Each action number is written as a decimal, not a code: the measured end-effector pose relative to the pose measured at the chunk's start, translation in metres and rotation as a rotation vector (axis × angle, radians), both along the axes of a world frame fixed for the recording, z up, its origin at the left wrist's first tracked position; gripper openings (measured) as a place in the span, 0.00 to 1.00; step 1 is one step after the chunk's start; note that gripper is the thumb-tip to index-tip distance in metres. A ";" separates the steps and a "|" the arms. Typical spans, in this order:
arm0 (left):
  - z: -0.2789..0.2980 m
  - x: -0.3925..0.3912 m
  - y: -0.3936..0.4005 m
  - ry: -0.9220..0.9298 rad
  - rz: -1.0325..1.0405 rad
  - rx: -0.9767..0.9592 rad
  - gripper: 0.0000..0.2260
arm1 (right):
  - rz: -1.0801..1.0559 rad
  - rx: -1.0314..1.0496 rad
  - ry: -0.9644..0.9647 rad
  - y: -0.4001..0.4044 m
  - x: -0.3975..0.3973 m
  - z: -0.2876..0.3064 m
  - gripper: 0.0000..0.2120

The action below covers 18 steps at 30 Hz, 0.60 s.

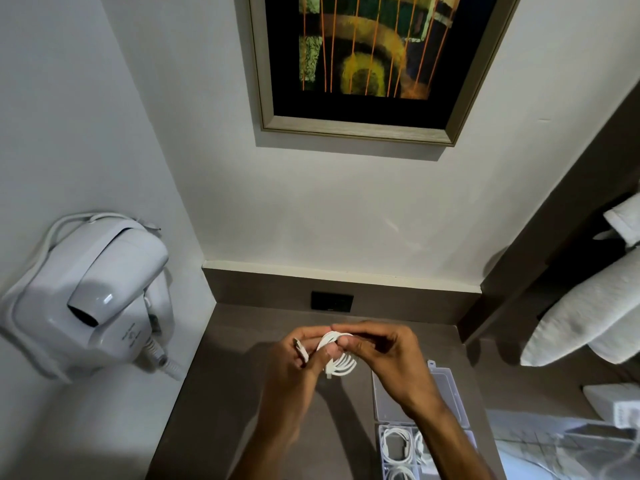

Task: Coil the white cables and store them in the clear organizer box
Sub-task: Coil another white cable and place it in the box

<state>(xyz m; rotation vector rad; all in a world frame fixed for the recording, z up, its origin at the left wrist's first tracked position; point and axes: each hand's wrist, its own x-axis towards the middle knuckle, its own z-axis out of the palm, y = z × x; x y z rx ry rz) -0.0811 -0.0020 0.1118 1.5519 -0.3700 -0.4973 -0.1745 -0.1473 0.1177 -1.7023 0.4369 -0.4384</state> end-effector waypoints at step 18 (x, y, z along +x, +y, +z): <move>-0.023 0.014 0.014 0.488 -0.168 -0.269 0.16 | -0.200 0.286 -0.140 0.002 0.004 -0.013 0.09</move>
